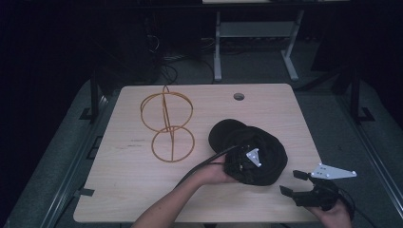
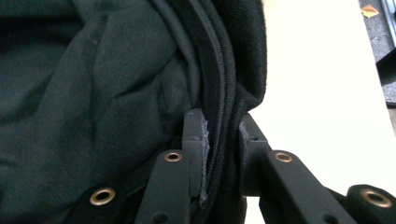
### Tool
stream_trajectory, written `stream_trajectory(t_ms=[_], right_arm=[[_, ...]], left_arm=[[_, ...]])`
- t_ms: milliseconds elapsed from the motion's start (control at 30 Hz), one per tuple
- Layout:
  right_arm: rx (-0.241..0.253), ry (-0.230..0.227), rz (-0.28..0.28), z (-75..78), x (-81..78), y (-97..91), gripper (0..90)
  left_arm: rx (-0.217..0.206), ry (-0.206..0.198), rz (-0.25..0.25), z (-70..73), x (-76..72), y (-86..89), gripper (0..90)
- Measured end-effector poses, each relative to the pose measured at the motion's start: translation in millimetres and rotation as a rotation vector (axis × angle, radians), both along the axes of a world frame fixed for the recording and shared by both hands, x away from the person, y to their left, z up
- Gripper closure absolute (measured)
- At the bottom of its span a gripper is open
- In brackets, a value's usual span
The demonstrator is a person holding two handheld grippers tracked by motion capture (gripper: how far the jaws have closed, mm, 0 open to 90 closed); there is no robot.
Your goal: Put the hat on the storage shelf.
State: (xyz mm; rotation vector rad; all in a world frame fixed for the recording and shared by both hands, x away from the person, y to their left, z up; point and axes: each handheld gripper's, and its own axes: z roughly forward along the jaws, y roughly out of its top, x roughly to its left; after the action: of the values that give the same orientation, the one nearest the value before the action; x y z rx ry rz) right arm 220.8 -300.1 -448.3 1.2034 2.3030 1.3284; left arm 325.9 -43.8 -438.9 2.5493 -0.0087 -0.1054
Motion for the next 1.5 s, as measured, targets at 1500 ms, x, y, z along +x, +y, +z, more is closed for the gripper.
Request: stream_trajectory(t_ms=[1500], right_arm=[[0.058,-0.173,0.021,25.9,-6.9,26.7,14.3]], left_arm=[[-0.503,0.194,0.068,95.7,-2.2,75.5,78.4]])
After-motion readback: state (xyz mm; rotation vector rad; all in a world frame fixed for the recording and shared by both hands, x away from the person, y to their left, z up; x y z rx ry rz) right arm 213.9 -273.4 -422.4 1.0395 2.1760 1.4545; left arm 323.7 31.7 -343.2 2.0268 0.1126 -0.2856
